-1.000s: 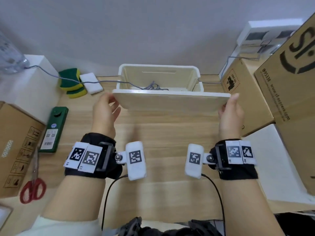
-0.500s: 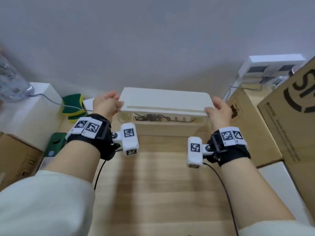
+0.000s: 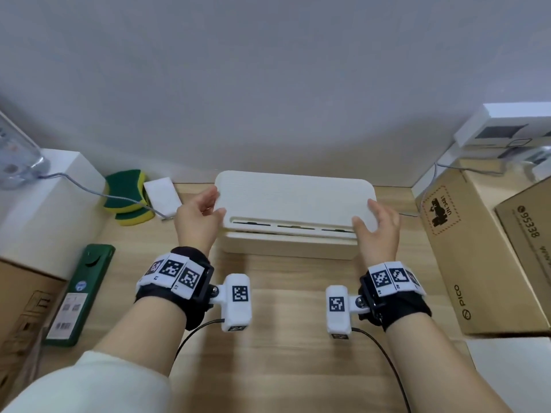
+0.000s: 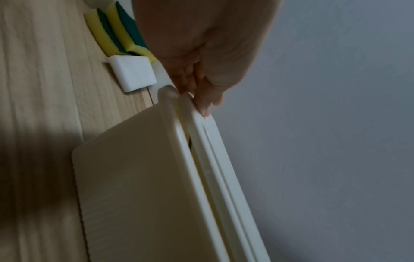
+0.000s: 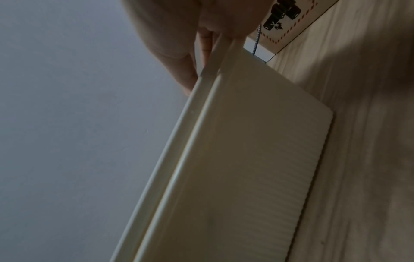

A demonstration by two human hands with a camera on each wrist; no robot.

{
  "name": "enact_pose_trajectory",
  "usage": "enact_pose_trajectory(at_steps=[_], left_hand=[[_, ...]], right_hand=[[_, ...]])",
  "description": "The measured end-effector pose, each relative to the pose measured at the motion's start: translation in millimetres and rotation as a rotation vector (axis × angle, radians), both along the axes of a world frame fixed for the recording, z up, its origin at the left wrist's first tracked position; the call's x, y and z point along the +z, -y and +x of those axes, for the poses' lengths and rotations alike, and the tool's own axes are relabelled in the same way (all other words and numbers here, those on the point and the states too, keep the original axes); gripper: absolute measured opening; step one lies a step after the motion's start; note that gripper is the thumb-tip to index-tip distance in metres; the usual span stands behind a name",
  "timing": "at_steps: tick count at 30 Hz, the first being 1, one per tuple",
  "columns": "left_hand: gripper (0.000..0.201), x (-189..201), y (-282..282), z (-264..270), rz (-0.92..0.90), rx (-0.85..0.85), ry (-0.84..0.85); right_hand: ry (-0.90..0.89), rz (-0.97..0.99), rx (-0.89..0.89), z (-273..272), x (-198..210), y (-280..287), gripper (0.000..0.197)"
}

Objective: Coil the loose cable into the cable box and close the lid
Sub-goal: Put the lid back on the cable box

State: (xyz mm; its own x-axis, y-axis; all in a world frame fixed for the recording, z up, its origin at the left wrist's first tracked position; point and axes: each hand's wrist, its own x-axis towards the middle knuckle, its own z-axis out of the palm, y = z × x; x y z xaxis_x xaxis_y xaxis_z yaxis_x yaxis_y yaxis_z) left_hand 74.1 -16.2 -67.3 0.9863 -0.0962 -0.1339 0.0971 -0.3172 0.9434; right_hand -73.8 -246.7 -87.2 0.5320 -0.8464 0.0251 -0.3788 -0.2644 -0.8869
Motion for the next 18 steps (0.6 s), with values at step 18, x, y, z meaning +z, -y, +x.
enact_pose_trajectory(at_steps=[18], left_hand=[[0.032,-6.7,-26.2,25.9,0.389,-0.133,0.186]], right_hand=[[-0.064,0.008,0.062,-0.1,-7.9,6.1,0.039]])
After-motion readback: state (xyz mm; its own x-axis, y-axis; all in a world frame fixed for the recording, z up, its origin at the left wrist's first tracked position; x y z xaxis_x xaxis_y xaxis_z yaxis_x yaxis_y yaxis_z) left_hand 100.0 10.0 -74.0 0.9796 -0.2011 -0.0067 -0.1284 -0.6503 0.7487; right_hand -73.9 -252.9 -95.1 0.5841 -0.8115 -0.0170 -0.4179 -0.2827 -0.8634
